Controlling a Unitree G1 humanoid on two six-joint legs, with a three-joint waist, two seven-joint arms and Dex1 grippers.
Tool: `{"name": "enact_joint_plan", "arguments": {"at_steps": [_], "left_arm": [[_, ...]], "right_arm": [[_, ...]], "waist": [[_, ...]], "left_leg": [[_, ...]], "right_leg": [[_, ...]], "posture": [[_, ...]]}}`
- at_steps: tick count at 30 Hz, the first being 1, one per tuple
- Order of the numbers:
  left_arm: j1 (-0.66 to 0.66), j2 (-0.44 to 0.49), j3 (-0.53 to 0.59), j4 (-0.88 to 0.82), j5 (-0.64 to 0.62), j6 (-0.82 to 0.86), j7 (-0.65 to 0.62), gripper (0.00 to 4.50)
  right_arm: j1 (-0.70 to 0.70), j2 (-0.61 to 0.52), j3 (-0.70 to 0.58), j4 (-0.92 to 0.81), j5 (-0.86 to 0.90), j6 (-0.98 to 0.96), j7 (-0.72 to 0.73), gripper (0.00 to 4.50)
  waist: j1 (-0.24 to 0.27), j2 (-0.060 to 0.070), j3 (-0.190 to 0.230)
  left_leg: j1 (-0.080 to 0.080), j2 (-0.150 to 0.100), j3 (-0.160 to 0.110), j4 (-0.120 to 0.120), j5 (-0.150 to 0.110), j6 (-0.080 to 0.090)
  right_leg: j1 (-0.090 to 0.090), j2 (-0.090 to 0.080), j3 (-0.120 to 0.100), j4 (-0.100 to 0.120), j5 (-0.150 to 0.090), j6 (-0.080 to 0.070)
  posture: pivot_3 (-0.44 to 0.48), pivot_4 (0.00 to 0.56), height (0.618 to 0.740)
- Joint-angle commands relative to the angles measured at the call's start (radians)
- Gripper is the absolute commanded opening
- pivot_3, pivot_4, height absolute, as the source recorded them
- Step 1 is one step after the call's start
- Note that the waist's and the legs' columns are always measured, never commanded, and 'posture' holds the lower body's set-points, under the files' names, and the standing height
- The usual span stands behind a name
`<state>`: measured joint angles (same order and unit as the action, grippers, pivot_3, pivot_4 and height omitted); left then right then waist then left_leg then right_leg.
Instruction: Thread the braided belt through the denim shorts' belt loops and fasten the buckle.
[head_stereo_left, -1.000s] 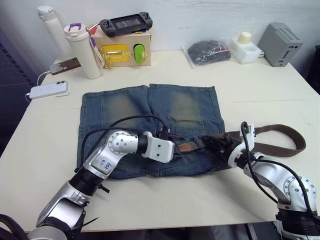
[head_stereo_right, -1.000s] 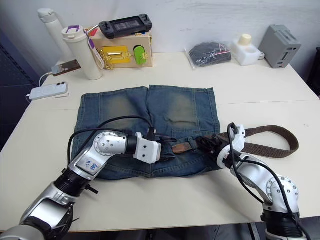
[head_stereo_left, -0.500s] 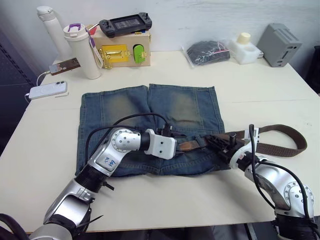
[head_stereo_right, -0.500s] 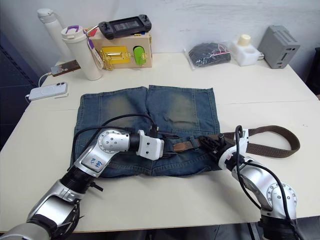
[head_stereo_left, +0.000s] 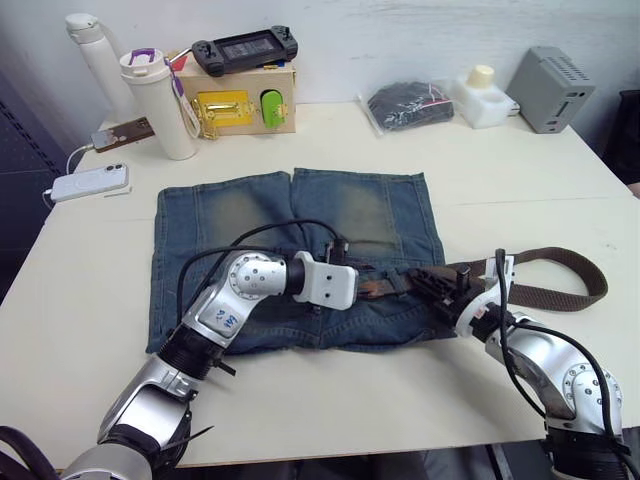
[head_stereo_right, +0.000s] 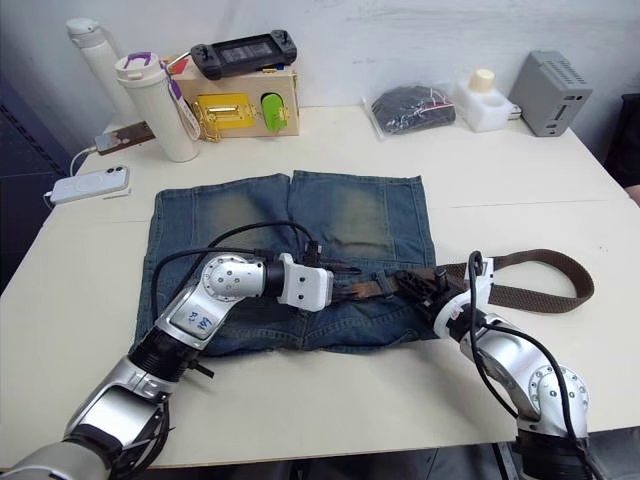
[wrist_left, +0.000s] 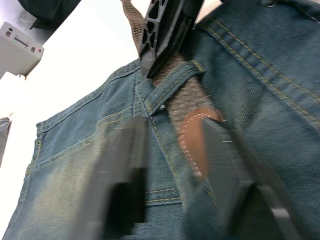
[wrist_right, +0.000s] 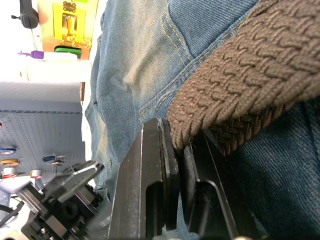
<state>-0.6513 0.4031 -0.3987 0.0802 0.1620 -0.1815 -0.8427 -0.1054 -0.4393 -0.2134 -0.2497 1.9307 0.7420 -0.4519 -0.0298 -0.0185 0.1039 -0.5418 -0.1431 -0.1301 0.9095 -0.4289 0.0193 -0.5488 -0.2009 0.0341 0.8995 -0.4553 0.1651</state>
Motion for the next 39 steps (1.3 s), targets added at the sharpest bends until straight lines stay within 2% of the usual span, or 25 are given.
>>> {"name": "enact_joint_plan", "arguments": {"at_steps": [1,7,10,14,17,20,25,30,35,39], "left_arm": [[0.01,0.007,0.003,-0.026,-0.007,0.039,-0.021,0.1],[0.008,-0.009,0.014,-0.033,-0.045,0.105,-0.046,0.1],[-0.006,-0.028,0.046,-0.058,-0.12,0.226,-0.078,0.1],[-0.052,-0.042,0.115,-0.105,-0.281,0.433,-0.155,0.1],[-0.067,-0.004,0.128,-0.116,-0.34,0.515,-0.223,0.9],[-0.064,0.041,0.112,-0.133,-0.35,0.532,-0.273,2.19],[-0.077,0.055,0.105,-0.139,-0.346,0.529,-0.287,4.36],[-0.101,-0.001,0.072,-0.096,-0.295,0.502,-0.232,4.36],[-0.111,-0.019,-0.01,-0.007,-0.113,0.327,-0.116,4.36],[-0.107,-0.032,-0.04,0.016,-0.048,0.258,-0.073,4.36]], "right_arm": [[0.024,0.009,0.042,0.007,-0.006,0.02,-0.007,0.0],[0.026,0.005,0.039,-0.004,-0.01,0.015,-0.011,0.0],[0.029,0.005,0.038,-0.004,-0.014,0.013,-0.011,0.0],[0.025,0.007,0.04,-0.002,-0.021,0.012,-0.013,0.0],[0.024,0.007,0.039,-0.003,-0.028,0.01,-0.012,0.0],[0.029,0.011,0.039,-0.005,-0.036,0.007,-0.008,0.0],[0.038,0.015,0.037,-0.008,-0.049,0.005,-0.002,0.0],[0.041,0.012,0.033,-0.004,-0.058,0.007,0.006,0.0],[0.037,0.012,0.029,-0.004,-0.056,0.005,0.006,0.0],[0.035,0.014,0.027,0.0,-0.05,0.004,0.004,0.0]], "waist": [[0.0,0.0,-0.001],[0.0,0.0,-0.001],[-0.001,0.0,-0.001],[-0.002,0.0,-0.001],[-0.004,0.0,-0.001],[-0.005,0.0,-0.001],[-0.004,-0.001,-0.001],[-0.003,-0.001,-0.002],[-0.001,-0.002,-0.002],[0.0,-0.002,-0.002]], "left_leg": [[0.0,0.0,0.0,0.0,0.0,0.0],[0.0,0.0,0.0,-0.001,0.0,0.0],[0.0,0.0,-0.001,-0.001,0.0,0.0],[0.0,0.0,-0.001,-0.001,0.0,0.0],[0.0,0.0,-0.002,-0.001,0.0,0.0],[0.0,0.0,-0.002,-0.002,0.0,0.0],[0.0,0.0,-0.002,-0.001,0.0,0.0],[0.0,0.0,-0.002,-0.001,0.0,0.0],[0.0,0.0,-0.002,-0.001,0.0,0.0],[0.0,0.0,-0.002,-0.001,0.0,0.0]], "right_leg": [[0.0,0.0,0.0,0.0,0.0,0.0],[0.0,0.0,0.0,0.0,0.0,0.0],[0.0,0.0,0.0,0.0,0.0,0.0],[0.0,0.0,0.0,0.0,0.0,0.0],[0.0,0.0,-0.001,0.0,0.0,0.0],[0.0,0.0,-0.001,0.0,0.0,0.0],[0.001,0.001,-0.001,-0.001,0.0,0.0],[0.001,0.001,-0.001,-0.001,0.0,0.0],[0.001,0.0,0.0,-0.001,0.0,0.0],[0.001,0.0,0.0,-0.001,0.0,0.0]], "posture": [[0.0,0.15,0.645],[0.0,0.15,0.645],[0.0,0.15,0.645],[0.0,0.15,0.645],[0.0,0.15,0.645],[0.0,0.15,0.645],[0.0,0.15,0.645],[0.0,0.15,0.645],[0.0,0.15,0.645],[0.0,0.15,0.645]]}}
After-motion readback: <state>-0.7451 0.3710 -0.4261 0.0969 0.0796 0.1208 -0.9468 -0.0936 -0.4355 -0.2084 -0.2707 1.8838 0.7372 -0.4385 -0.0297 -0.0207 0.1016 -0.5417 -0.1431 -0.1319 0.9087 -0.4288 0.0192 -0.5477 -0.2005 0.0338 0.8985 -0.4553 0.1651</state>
